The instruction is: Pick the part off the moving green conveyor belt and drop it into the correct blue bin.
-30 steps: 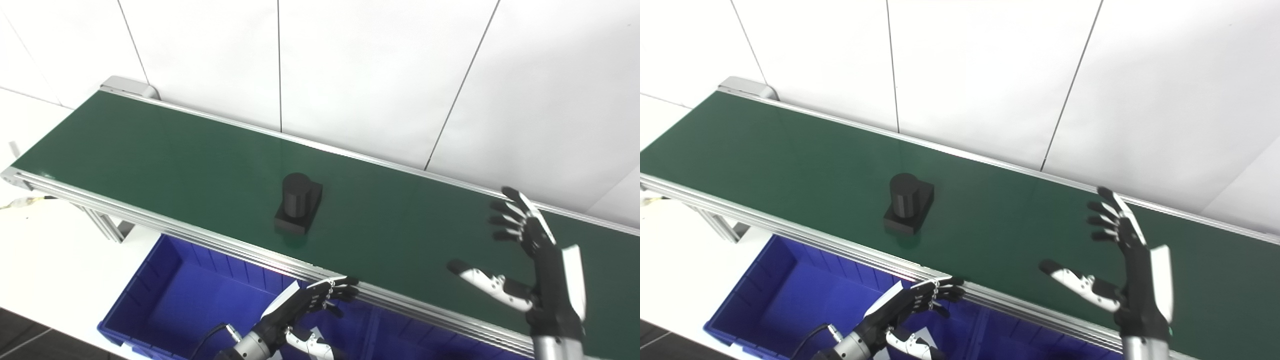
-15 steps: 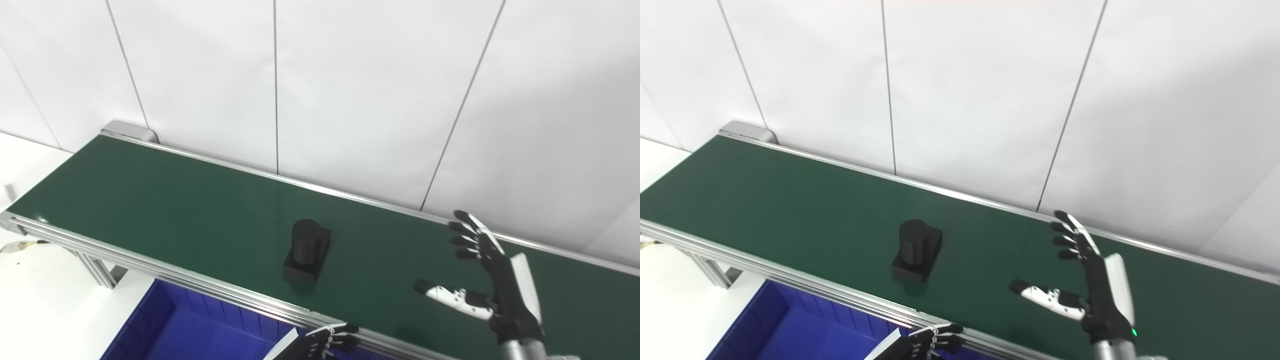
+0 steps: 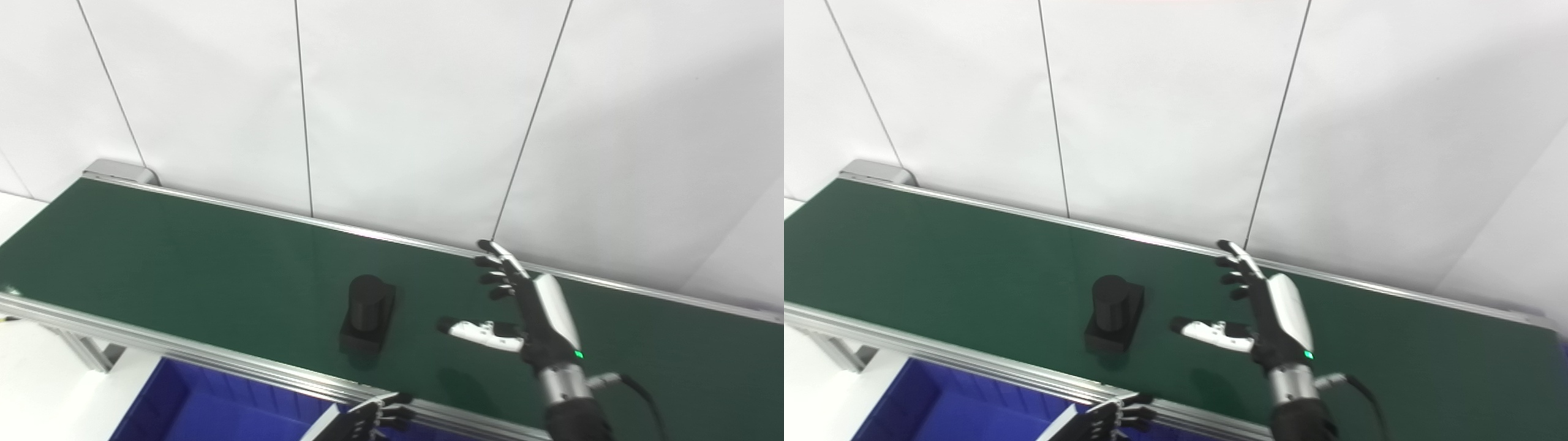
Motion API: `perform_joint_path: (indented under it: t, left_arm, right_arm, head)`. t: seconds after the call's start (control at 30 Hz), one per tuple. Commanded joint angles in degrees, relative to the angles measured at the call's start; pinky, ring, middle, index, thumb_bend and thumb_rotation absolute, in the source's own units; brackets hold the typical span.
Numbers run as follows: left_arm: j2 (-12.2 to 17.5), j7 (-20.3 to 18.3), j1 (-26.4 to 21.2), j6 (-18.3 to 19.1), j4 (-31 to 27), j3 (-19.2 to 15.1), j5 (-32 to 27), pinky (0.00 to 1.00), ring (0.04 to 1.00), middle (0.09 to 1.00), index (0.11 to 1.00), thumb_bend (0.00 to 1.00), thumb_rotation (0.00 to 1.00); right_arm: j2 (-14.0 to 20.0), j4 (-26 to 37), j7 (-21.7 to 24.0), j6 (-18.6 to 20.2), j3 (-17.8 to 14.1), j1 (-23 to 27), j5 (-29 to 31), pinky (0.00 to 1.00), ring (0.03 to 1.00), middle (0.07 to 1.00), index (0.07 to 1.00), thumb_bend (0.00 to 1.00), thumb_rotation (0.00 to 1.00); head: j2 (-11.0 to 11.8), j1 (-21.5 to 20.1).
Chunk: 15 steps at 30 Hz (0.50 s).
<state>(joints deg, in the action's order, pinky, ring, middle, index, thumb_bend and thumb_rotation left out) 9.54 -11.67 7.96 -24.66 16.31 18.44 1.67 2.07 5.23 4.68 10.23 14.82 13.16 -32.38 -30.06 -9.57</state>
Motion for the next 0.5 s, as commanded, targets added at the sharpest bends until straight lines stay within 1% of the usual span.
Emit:
perform_joint_path:
  t: [0.0,0.1,0.17,0.2,0.3,0.4,0.43,0.47]
  left_arm:
    - [0.3,-1.0,0.0,-2.3,-2.4,-0.8,-1.4,0.6,0.757,0.842,0.864,1.0,0.29]
    - [0.0,-3.7,0.3,-2.3,-2.8,-2.2,-3.3,0.62,0.75,0.839,0.868,1.0,0.28]
    - [-0.5,-5.6,0.5,-2.3,-3.0,-3.3,-4.4,0.62,0.74,0.836,0.87,1.0,0.26]
    - [-0.8,-6.9,0.7,-2.3,-3.0,-4.1,-5.4,0.62,0.739,0.835,0.871,1.0,0.26]
    - [-1.6,-9.2,1.3,-2.3,-3.6,-6.0,-6.3,0.62,0.724,0.822,0.869,1.0,0.24]
    - [-2.0,-11.7,2.4,-2.3,-4.9,-7.6,-7.2,0.64,0.733,0.828,0.879,1.0,0.23]
    - [-2.1,-12.3,2.6,-2.3,-5.3,-8.0,-7.3,0.63,0.733,0.828,0.883,1.0,0.24]
    - [-2.1,-12.9,3.0,-2.3,-5.8,-8.4,-7.3,0.63,0.734,0.829,0.885,1.0,0.24]
  right_arm:
    - [-0.9,-0.2,-0.3,0.3,0.4,2.9,-0.2,0.61,0.726,0.816,0.905,0.85,0.41]
    - [-1.6,-2.4,-0.6,0.5,1.0,4.2,0.0,0.55,0.722,0.827,0.908,0.86,0.41]
    - [-1.9,-3.5,-0.8,0.4,1.4,4.8,-0.2,0.54,0.725,0.832,0.909,0.86,0.42]
    - [-2.0,-4.4,-1.1,0.1,1.6,5.1,-0.6,0.54,0.725,0.833,0.909,0.87,0.42]
    - [-2.3,-6.7,-2.0,0.0,2.5,6.1,-1.7,0.61,0.727,0.828,0.9,0.88,0.46]
    - [-3.0,-8.9,-2.1,0.3,3.4,7.0,-2.1,0.61,0.73,0.824,0.901,0.89,0.45]
    - [-3.1,-9.3,-2.2,0.2,3.6,7.2,-2.1,0.6,0.725,0.821,0.9,0.89,0.46]
    - [-3.2,-10.1,-2.2,0.0,4.0,7.5,-2.2,0.6,0.724,0.822,0.899,0.89,0.46]
  head:
    - [-0.2,-0.1]
    - [-1.2,-1.5]
    - [-1.6,-1.9]
    - [-1.9,-2.3]
    - [-2.3,-2.6]
    - [-2.9,-2.8]
    - [-2.9,-2.8]
    - [-3.3,-2.9]
